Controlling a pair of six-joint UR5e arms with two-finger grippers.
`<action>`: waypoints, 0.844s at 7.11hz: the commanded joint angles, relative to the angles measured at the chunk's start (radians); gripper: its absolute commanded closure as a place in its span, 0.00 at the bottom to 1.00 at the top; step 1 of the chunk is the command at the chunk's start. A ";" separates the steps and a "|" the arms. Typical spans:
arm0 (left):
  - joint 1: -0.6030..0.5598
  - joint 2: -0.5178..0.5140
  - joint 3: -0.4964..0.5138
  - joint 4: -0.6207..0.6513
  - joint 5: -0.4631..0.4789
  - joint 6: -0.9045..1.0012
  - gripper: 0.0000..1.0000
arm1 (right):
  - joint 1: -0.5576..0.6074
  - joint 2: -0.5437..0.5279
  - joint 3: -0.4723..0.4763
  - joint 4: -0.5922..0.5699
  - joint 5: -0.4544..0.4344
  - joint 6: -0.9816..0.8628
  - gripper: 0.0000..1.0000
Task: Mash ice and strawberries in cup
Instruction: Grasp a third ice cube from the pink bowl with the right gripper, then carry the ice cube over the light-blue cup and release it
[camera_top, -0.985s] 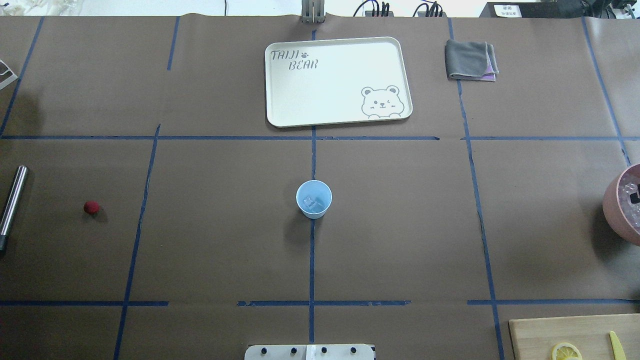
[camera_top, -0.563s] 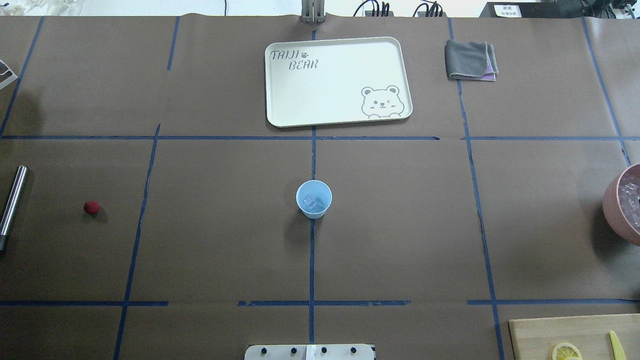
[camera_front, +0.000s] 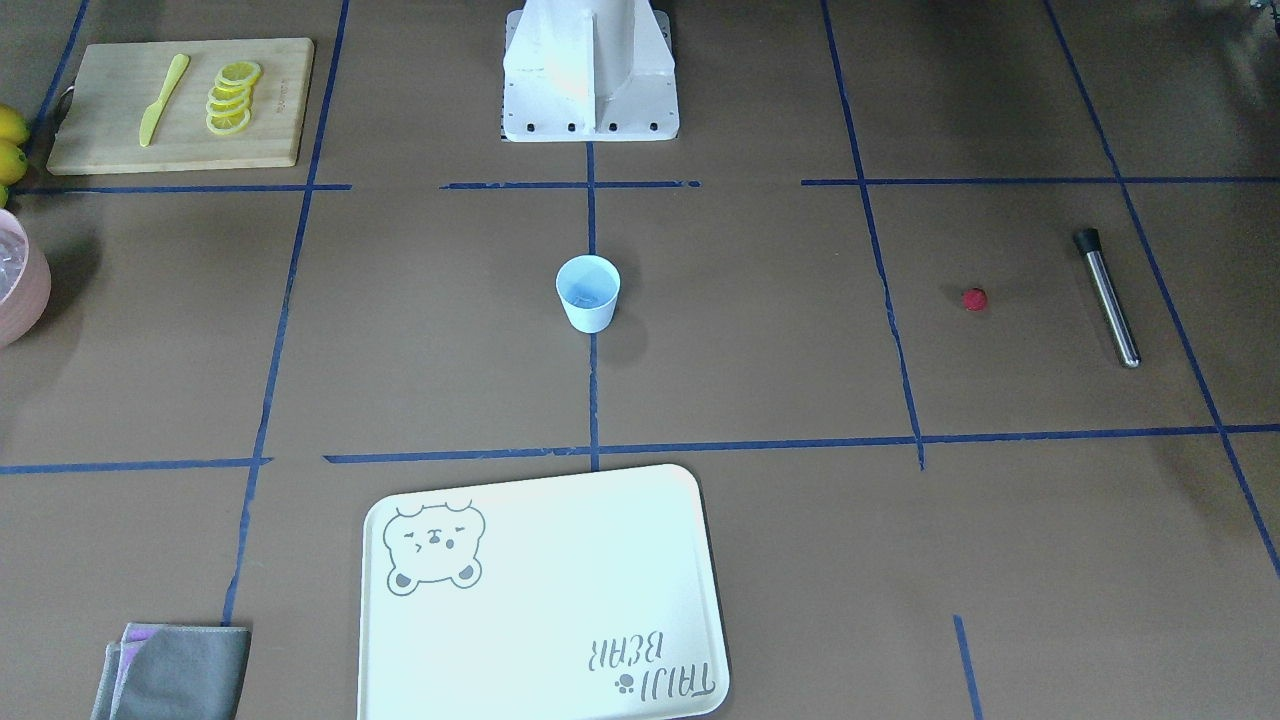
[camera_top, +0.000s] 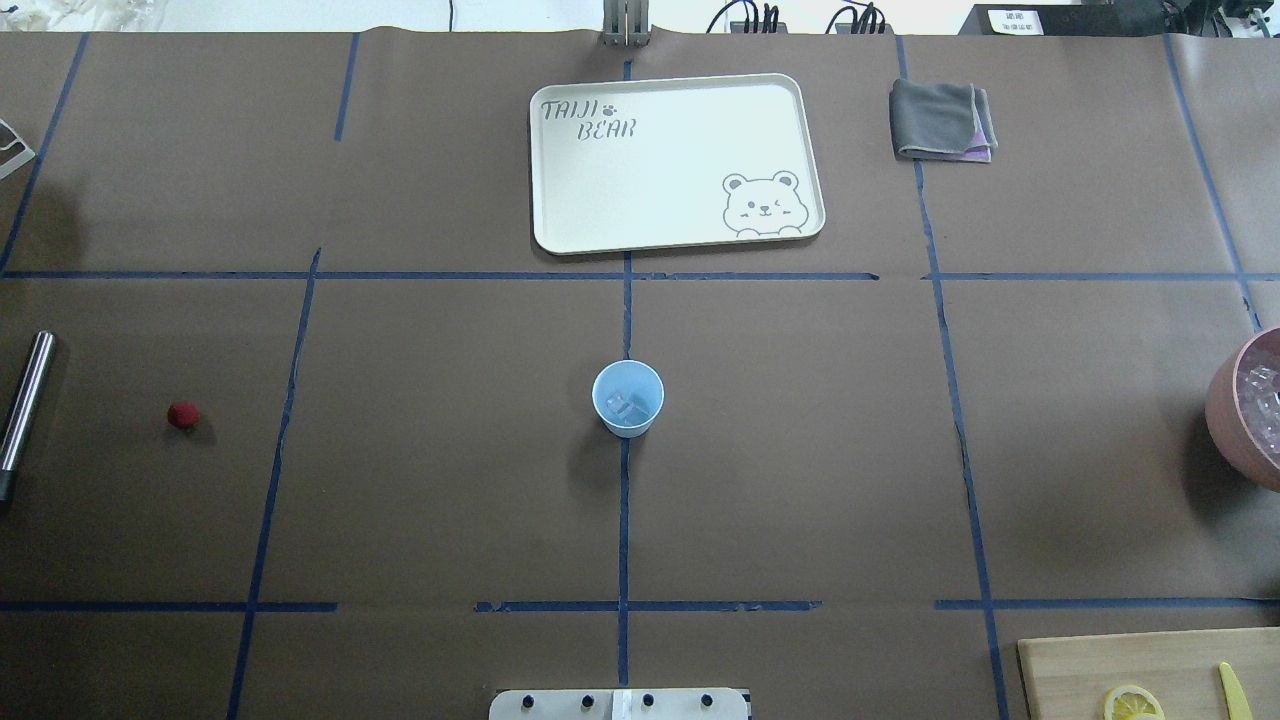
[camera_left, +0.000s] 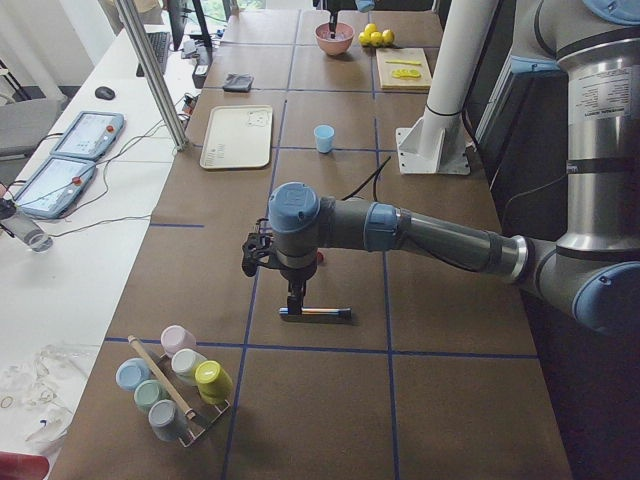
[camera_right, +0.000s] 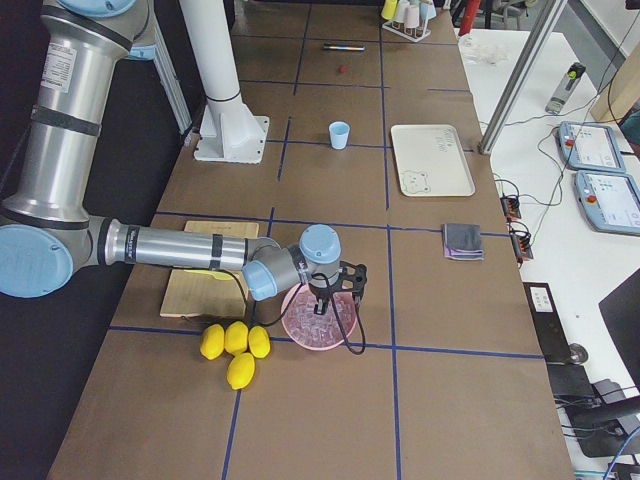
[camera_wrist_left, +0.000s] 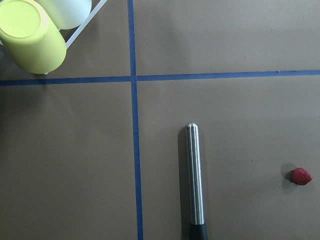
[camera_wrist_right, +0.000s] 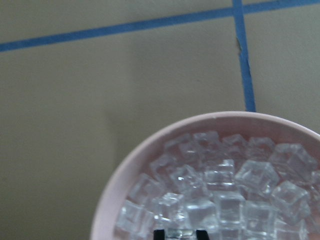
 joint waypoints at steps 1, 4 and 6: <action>0.000 0.000 -0.001 0.000 0.001 -0.001 0.00 | -0.010 0.034 0.151 -0.012 0.021 0.205 1.00; 0.000 0.000 -0.003 0.000 -0.001 0.003 0.00 | -0.297 0.366 0.205 -0.009 -0.016 0.843 1.00; 0.003 0.000 0.013 -0.079 -0.027 0.000 0.00 | -0.523 0.566 0.176 -0.024 -0.205 1.082 1.00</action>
